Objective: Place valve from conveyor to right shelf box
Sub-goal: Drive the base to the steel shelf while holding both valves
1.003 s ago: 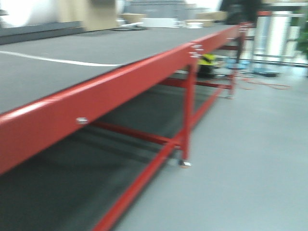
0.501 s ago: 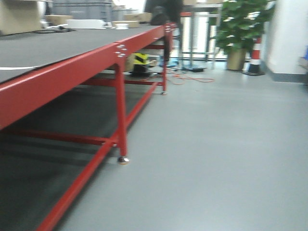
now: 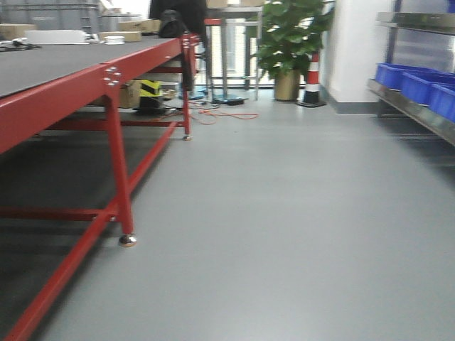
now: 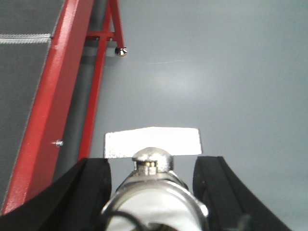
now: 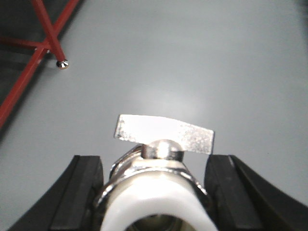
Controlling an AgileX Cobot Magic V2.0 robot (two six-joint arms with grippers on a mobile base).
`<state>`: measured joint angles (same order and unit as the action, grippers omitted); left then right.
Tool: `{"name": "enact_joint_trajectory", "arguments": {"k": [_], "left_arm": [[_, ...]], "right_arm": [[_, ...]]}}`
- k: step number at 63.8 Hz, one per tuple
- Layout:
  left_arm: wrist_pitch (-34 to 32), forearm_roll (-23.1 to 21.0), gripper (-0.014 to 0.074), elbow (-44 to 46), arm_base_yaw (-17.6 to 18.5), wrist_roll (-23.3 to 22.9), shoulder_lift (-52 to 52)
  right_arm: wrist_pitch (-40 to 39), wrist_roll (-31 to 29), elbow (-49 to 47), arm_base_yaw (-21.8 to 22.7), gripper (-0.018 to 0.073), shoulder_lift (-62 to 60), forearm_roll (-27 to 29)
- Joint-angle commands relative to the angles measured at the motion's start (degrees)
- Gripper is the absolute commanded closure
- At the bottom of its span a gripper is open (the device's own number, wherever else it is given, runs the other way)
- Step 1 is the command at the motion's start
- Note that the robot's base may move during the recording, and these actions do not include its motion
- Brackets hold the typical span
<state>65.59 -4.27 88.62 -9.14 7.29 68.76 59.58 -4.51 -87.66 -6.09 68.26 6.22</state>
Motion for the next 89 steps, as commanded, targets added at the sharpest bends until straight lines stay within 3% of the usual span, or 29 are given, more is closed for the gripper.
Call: {"name": "enact_joint_trajectory", "arguments": {"k": [1,89], "left_arm": [[-2.44,-0.66,0.0708,0.67,0.20,-0.45,-0.57],[-2.44,-0.66,0.0708,0.67,0.20,-0.45,-0.57]], "right_arm": [[-3.65,-0.12,-0.95,0.11,0.0713,-0.84,-0.21],[-3.65,-0.12,-0.95,0.11,0.0713,-0.84,-0.21]]}}
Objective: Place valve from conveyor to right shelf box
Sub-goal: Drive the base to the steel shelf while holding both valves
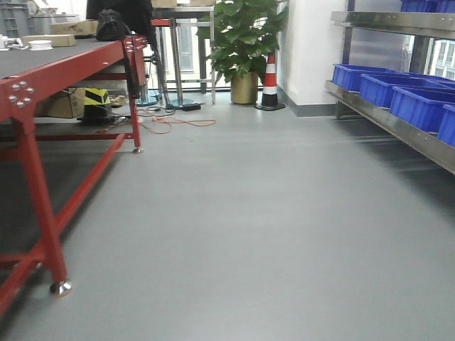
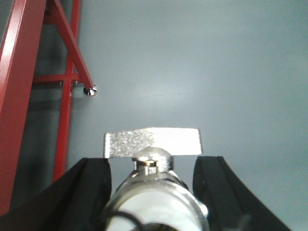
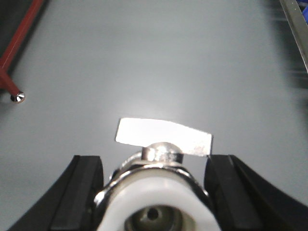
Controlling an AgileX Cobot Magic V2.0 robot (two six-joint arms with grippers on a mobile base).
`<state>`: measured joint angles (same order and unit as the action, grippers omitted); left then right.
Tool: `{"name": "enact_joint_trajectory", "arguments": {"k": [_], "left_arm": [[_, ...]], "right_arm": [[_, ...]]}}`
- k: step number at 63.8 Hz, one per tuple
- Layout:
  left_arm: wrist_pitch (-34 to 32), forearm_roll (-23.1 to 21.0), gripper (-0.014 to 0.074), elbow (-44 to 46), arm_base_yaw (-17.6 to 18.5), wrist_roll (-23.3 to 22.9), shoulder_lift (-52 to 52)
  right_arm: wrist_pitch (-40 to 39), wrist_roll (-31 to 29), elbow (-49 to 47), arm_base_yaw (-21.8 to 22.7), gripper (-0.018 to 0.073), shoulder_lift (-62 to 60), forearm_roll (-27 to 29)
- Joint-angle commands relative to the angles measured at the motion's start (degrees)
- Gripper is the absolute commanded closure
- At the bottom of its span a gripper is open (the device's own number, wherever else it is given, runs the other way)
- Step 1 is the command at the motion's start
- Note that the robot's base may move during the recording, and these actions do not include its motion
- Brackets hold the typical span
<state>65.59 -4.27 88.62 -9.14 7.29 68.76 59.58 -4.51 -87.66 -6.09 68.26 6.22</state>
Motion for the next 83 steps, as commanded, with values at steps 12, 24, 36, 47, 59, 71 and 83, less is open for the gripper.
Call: {"name": "enact_joint_trajectory", "arguments": {"k": [12,24,36,47,59,71,83], "left_arm": [[-2.55,-0.66,0.0708,0.67,0.20,-0.45,-0.57],[-3.90,-0.66,0.0708,0.67,0.20,-0.45,-0.57],[-8.44,-0.66,0.0708,0.67,0.20,-0.45,-0.57],[-12.95,-0.66,0.0708,0.67,0.20,-0.45,-0.57],[-17.94,-0.66,0.0708,0.67,0.20,-0.45,-0.57],[-22.25,-0.66,0.0708,0.67,0.20,-0.45,-0.57],[-24.96,-0.66,0.0708,0.67,0.20,-0.45,-0.57]], "right_arm": [[-3.65,-0.12,-0.95,0.11,0.0713,-0.84,-0.21],[-3.96,-0.12,-0.95,0.11,0.0713,-0.84,-0.21],[-3.96,-0.12,-0.95,0.11,0.0713,-0.84,-0.21],[-3.96,-0.12,-0.95,0.11,0.0713,-0.84,-0.21],[-3.96,-0.12,-0.95,0.11,0.0713,-0.84,-0.21],[-3.96,-0.12,-0.95,0.11,0.0713,-0.84,-0.21],[-3.96,-0.12,-0.95,0.11,0.0713,-0.84,-0.21]]}}
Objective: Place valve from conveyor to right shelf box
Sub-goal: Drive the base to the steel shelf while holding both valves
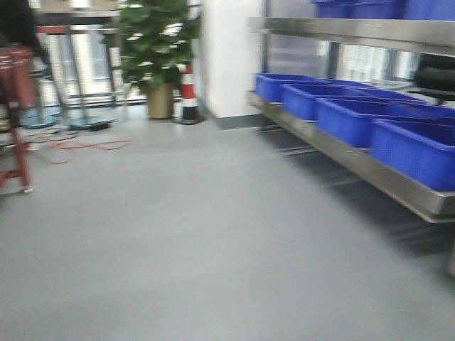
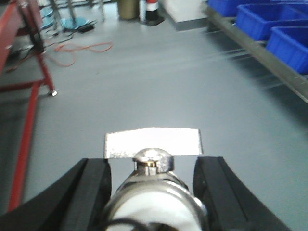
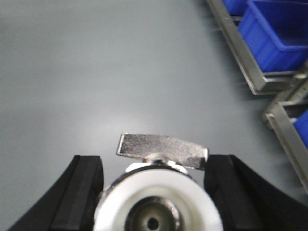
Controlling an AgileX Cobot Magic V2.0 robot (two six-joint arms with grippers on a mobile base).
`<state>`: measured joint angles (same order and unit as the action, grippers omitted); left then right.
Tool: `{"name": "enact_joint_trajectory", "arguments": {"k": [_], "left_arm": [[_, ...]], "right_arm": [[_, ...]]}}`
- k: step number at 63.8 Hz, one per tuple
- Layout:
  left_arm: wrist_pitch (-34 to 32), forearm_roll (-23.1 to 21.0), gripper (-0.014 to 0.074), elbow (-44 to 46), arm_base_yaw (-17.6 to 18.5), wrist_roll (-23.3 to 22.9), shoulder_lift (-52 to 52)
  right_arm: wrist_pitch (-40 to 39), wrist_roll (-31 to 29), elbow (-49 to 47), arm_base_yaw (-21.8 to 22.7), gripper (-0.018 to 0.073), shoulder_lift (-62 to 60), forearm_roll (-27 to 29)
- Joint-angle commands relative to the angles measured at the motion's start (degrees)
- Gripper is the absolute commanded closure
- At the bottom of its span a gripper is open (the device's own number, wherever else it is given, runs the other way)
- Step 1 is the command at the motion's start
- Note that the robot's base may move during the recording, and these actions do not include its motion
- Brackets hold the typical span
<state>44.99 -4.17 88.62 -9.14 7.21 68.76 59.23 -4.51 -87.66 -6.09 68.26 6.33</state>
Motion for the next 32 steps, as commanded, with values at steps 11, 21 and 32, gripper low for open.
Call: {"name": "enact_joint_trajectory", "arguments": {"k": [11,21,32], "left_arm": [[-4.43,-0.76,0.0708,0.67,0.20,-0.37,-0.57],[-4.43,-0.76,0.0708,0.67,0.20,-0.37,-0.57],[-4.43,-0.76,0.0708,0.67,0.20,-0.37,-0.57]], "right_arm": [[-3.61,-0.12,-0.95,0.11,0.0713,-0.84,-0.32],[-3.61,-0.12,-0.95,0.11,0.0713,-0.84,-0.32],[-3.61,-0.12,-0.95,0.11,0.0713,-0.84,-0.32]]}}
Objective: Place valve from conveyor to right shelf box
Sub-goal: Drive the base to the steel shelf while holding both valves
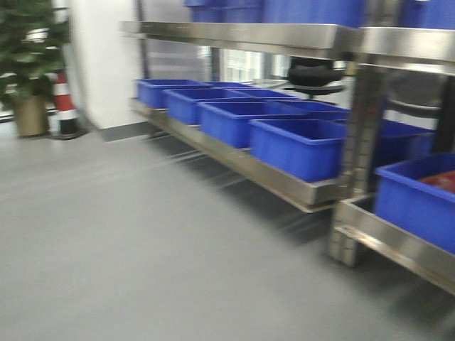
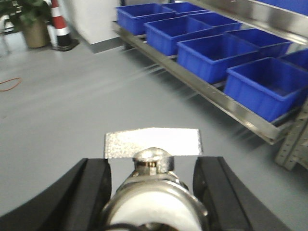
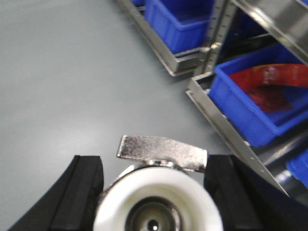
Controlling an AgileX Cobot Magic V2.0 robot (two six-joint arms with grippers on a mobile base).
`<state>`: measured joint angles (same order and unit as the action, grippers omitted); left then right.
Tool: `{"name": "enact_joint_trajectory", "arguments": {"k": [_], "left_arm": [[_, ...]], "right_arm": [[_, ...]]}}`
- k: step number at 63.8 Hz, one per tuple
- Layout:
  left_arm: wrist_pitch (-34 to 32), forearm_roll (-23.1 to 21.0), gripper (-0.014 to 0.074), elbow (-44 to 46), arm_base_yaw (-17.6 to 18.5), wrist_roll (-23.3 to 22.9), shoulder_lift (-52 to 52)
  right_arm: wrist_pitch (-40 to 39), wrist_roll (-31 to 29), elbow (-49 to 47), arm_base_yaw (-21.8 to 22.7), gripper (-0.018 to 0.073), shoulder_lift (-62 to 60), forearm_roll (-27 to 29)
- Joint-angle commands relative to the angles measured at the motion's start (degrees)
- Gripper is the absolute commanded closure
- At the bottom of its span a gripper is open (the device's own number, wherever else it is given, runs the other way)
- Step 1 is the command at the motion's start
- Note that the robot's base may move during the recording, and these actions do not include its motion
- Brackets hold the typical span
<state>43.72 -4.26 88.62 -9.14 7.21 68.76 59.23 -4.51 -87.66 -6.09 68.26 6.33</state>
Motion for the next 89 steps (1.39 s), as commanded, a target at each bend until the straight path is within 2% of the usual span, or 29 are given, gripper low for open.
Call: {"name": "enact_joint_trajectory", "arguments": {"k": [1,89], "left_arm": [[-3.17,-0.67,0.0708,0.67,0.20,-0.37,-0.57],[-3.17,-0.67,0.0708,0.67,0.20,-0.37,-0.57]], "right_arm": [[-3.61,-0.12,-0.95,0.11,0.0713,-0.84,-0.32],[-3.61,-0.12,-0.95,0.11,0.0713,-0.84,-0.32]]}}
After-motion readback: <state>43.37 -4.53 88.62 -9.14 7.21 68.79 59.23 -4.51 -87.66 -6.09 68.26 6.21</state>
